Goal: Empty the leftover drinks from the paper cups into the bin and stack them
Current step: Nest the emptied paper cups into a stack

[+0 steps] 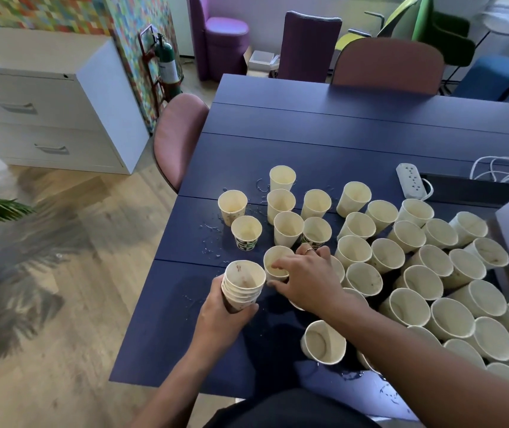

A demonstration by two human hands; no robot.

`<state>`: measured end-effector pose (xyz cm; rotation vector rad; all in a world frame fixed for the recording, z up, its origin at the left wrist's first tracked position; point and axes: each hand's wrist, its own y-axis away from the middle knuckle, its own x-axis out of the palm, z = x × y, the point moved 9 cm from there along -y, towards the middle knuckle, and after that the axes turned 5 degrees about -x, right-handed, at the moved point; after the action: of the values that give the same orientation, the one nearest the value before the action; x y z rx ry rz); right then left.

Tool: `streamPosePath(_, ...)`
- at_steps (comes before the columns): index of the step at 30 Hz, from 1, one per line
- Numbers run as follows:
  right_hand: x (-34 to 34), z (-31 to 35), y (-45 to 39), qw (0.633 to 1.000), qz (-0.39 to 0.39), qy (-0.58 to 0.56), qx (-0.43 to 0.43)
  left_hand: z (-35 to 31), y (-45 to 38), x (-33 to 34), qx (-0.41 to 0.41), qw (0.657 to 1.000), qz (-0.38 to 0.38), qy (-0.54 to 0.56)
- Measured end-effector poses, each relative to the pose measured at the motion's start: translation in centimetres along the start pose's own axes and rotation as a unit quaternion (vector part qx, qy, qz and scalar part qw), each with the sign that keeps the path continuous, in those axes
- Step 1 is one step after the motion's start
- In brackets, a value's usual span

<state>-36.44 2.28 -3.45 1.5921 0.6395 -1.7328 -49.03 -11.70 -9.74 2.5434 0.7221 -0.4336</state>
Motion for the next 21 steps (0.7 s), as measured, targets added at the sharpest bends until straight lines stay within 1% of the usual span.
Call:
streamPosePath(2, 0.7, 0.4, -0.6, 1.0, 0.013, 0.024, -0.015, 0.1, 0.0, 0.0, -0.002, 1.0, 0.003, 0.0)
streamPosePath(5, 1.2, 0.5, -1.3, 1.0, 0.002, 0.019, -0.024, 0.2, 0.0, 0.0, -0.008, 1.0, 0.006, -0.004)
streamPosePath(7, 0.6, 0.6, -1.3, 0.998, -0.045, -0.001, -0.044, 0.3, 0.0, 0.0, -0.01, 1.0, 0.007, -0.006)
streamPosePath(9, -0.6, 0.4, -1.0, 0.992, -0.111, -0.028, -0.055, 0.5, 0.0, -0.2, -0.011, 1.0, 0.007, -0.006)
streamPosePath(11, -2.4, 0.1, -0.7, 0.981, -0.165, -0.08, -0.065, 0.8, -0.1, -0.3, -0.012, 1.0, 0.005, -0.003)
streamPosePath(14, -6.3, -0.2, 0.0, 0.954, -0.243, -0.154, -0.079, 1.1, -0.1, -0.2, -0.014, 1.0, 0.007, -0.004)
streamPosePath(17, -10.3, 0.1, 1.0, 0.925, -0.318, -0.184, -0.099, 1.1, 0.0, 0.1, -0.01, 1.0, 0.016, -0.007)
streamPosePath(19, -11.7, 1.2, 1.6, 0.913, -0.332, -0.194, -0.134, 0.8, -0.1, 0.2, -0.006, 1.0, 0.017, -0.009)
streamPosePath(21, -11.3, 2.8, 1.8, 0.915, -0.3, -0.206, -0.176, 0.5, -0.4, 0.3, -0.004, 1.0, 0.015, -0.004)
